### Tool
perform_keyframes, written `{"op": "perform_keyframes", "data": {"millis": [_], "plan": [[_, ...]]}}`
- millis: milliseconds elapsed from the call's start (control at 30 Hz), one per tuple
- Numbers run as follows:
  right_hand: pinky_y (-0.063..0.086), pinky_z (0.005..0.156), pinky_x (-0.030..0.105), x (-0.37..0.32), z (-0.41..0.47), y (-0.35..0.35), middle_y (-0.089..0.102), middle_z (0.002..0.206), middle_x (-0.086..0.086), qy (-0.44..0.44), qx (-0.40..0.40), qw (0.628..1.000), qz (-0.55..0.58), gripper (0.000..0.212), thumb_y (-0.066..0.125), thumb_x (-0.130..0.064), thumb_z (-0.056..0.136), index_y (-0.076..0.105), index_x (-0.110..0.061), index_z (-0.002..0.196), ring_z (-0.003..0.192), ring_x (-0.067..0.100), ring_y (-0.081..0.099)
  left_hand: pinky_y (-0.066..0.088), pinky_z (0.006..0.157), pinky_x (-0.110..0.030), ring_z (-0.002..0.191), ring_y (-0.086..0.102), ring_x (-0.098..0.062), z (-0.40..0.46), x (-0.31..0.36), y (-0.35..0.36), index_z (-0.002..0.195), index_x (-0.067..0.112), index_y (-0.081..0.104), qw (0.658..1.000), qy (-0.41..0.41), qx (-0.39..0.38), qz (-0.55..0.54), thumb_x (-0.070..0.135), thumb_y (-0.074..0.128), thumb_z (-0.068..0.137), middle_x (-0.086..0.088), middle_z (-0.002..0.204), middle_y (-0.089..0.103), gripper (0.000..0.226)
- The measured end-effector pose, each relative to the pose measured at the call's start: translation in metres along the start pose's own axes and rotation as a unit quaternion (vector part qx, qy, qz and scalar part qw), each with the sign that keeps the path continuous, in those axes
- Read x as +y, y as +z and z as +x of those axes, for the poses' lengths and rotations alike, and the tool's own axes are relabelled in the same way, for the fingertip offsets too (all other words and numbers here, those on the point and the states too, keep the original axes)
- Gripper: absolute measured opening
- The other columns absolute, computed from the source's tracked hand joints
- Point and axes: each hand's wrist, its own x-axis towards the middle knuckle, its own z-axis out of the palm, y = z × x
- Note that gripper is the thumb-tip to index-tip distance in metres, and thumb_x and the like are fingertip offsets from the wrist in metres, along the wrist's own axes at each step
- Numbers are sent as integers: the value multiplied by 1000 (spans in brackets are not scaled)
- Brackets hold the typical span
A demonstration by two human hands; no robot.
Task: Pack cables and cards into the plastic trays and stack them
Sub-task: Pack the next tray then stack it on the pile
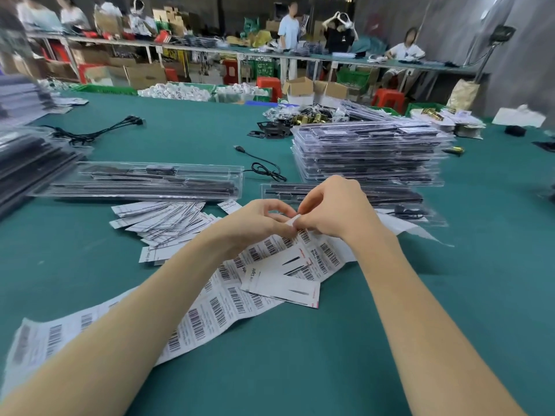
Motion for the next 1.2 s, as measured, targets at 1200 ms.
{"op": "perform_keyframes", "data": {"millis": [1200], "plan": [[62, 75, 32, 46, 2, -31, 75, 85, 3, -12, -233, 940, 249, 11, 80, -13, 83, 71, -10, 89, 84, 17, 74, 55, 76, -31, 94, 70, -17, -2, -1, -15, 109, 24, 69, 996, -10, -86, 23, 34, 61, 99, -3, 107, 74, 17]]}}
